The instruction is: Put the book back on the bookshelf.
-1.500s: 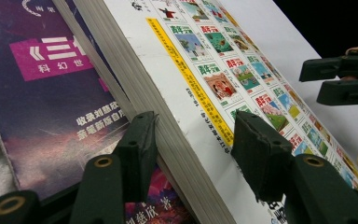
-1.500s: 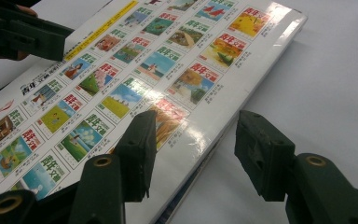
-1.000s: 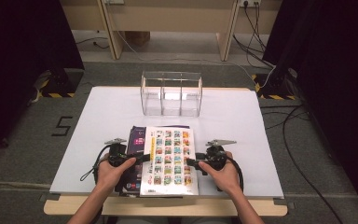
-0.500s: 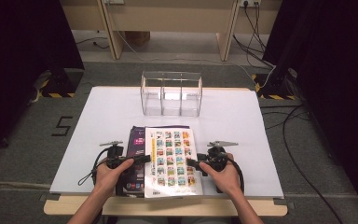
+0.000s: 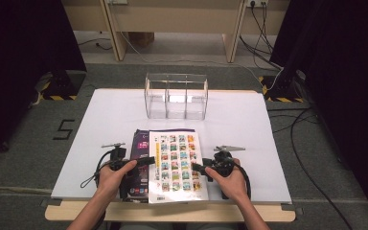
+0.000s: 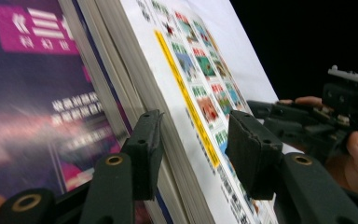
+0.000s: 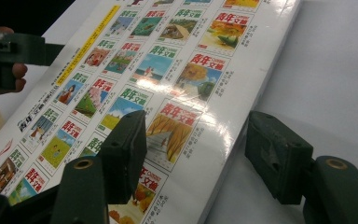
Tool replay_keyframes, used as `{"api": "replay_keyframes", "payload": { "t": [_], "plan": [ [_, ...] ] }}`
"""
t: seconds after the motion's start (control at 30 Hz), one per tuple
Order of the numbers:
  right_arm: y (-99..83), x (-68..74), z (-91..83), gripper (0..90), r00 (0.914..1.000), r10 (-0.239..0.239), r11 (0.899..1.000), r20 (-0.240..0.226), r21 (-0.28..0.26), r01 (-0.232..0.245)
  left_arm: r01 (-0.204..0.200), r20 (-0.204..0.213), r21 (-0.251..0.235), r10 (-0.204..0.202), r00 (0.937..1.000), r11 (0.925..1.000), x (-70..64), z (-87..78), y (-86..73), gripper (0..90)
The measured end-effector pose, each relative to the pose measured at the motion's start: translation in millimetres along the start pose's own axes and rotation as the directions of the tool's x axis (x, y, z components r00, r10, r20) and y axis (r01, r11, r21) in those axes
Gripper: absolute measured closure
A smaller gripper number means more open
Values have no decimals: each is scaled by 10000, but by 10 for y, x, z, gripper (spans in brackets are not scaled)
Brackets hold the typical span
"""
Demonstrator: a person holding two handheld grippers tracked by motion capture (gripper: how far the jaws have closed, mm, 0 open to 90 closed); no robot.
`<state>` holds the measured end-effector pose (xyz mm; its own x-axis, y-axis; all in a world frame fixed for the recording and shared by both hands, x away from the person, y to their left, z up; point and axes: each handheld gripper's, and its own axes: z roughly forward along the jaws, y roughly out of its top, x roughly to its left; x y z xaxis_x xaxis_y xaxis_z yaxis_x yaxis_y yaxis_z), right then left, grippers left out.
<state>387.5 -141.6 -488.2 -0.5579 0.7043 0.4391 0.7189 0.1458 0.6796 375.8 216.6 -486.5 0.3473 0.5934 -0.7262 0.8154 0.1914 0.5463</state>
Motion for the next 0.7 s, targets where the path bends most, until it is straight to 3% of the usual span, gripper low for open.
{"api": "replay_keyframes", "payload": {
  "t": [0.1,0.13,0.27,0.4,0.6,0.7],
  "plan": [
    [-2,7,3,389,10000,-5,10000,55,-9,5,455,660,362,-478,9967,9983,-6,38,-80,550],
    [-3,8,3,388,10000,0,10000,59,-14,0,408,751,440,-441,9962,9982,-34,90,-129,548],
    [-11,14,4,388,9999,75,10000,67,-61,-75,87,674,483,-120,9977,9988,-105,186,-107,543],
    [-11,14,4,388,9999,79,9999,64,-62,-79,201,627,566,-237,9977,9982,-104,276,-31,564],
    [4,1,-2,383,10000,15,10000,-23,84,-15,-269,650,757,220,9976,9968,-137,384,52,710],
    [40,-41,20,350,9996,-120,9996,-243,240,126,-1189,922,672,1125,9894,9906,-178,351,73,736]
  ]
}}
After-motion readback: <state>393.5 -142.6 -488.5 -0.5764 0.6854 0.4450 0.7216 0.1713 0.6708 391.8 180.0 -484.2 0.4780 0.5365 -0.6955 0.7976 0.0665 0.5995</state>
